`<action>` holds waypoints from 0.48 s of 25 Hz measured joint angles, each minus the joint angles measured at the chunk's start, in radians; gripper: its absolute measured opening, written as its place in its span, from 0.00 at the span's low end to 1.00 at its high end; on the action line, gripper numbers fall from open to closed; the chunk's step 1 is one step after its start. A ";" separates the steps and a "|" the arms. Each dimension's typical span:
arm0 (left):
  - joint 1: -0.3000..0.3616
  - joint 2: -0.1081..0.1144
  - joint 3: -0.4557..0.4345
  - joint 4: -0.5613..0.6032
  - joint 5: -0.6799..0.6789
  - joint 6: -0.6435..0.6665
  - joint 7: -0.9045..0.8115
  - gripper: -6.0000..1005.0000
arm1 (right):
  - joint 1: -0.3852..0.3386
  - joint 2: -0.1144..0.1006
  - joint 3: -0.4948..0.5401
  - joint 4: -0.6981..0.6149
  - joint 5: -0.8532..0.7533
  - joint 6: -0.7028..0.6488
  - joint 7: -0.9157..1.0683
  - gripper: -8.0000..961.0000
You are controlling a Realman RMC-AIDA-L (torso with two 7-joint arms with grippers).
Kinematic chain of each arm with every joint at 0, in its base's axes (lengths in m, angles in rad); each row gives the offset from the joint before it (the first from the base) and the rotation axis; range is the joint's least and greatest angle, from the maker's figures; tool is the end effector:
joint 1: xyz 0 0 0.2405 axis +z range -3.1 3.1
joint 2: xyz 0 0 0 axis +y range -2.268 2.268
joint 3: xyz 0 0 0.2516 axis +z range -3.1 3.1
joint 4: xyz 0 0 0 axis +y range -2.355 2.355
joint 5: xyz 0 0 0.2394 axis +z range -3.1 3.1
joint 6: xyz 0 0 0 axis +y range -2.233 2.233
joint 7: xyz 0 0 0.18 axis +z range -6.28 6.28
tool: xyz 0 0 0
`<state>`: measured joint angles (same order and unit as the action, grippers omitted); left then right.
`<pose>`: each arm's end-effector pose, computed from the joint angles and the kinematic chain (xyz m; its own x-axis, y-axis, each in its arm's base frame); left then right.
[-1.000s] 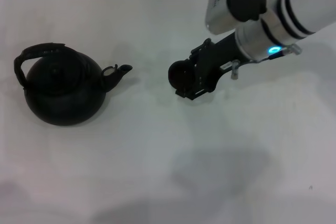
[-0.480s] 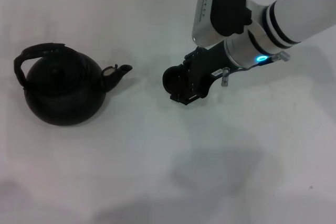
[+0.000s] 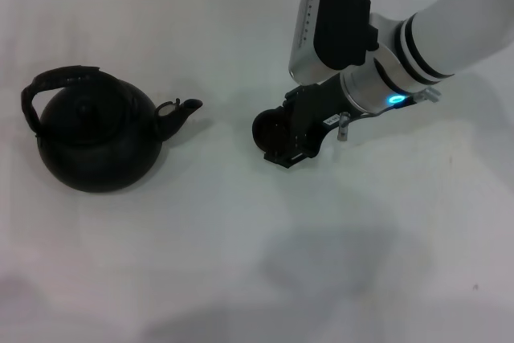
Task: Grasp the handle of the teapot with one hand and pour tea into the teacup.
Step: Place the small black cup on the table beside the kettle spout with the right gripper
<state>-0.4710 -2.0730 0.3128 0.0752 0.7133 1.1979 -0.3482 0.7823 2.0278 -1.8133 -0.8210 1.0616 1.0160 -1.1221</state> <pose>-0.4049 0.3749 0.0725 0.5795 -0.1880 0.7930 0.8094 0.2460 -0.5332 0.1747 0.3936 -0.1532 0.9604 -0.1713 0.2197 -0.1357 -0.9764 -0.1682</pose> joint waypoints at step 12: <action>-0.005 -0.002 0.000 -0.002 0.025 0.001 0.000 0.89 | 0.000 0.000 -0.008 0.024 0.008 0.016 0.003 0.78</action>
<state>-0.4763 -2.0755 0.3129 0.0736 0.7387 1.1986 -0.3482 0.7820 2.0278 -1.8210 -0.7967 1.0693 1.0320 -1.1193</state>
